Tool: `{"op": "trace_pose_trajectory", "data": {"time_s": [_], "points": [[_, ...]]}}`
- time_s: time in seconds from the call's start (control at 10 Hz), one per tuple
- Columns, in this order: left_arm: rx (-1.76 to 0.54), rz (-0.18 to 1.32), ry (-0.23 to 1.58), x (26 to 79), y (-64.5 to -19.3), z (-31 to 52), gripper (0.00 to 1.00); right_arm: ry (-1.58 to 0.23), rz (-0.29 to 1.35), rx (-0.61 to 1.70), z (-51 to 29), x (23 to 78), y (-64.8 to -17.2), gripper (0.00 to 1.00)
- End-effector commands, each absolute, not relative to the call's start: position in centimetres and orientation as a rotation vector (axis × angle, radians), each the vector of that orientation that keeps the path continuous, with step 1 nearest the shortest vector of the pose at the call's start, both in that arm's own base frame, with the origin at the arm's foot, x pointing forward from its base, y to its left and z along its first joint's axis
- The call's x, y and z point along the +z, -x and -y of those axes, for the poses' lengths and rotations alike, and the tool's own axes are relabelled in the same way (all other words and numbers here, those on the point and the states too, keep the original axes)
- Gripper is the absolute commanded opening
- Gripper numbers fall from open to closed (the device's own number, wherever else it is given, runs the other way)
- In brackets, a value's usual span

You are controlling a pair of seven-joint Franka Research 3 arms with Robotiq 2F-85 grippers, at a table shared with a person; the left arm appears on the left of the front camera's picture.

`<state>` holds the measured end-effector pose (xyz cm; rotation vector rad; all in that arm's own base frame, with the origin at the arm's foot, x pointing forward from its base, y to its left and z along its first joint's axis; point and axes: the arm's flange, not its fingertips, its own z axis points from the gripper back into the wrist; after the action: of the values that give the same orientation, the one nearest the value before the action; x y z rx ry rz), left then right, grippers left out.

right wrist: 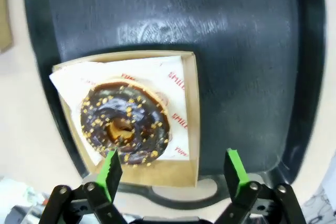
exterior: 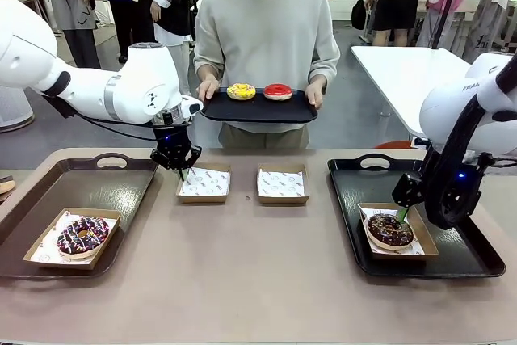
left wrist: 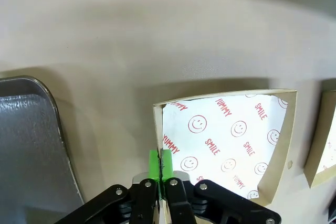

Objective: Individually package the donuts and arrange them on the tray.
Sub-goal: Place the picked Paper togo box on the Handle tray while simultaneously picking up another Paper togo box from the table with the other hand.

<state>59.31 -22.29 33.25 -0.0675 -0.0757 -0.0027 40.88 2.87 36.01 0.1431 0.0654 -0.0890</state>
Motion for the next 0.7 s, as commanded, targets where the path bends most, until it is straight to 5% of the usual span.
{"op": "trace_pose_trajectory", "data": {"time_s": [0.0, 0.6], "points": [[-0.011, 0.041, 0.089, 34.8, -59.0, 22.4, 0.0, -0.351, -0.143, -0.026, -1.0, 38.6, -40.3, 1.0], [-0.092, 0.109, 0.106, 47.7, -57.8, 23.5, 0.0, -1.061, -0.07, -0.154, 15.8, 44.0, -36.2, 1.0]]}}
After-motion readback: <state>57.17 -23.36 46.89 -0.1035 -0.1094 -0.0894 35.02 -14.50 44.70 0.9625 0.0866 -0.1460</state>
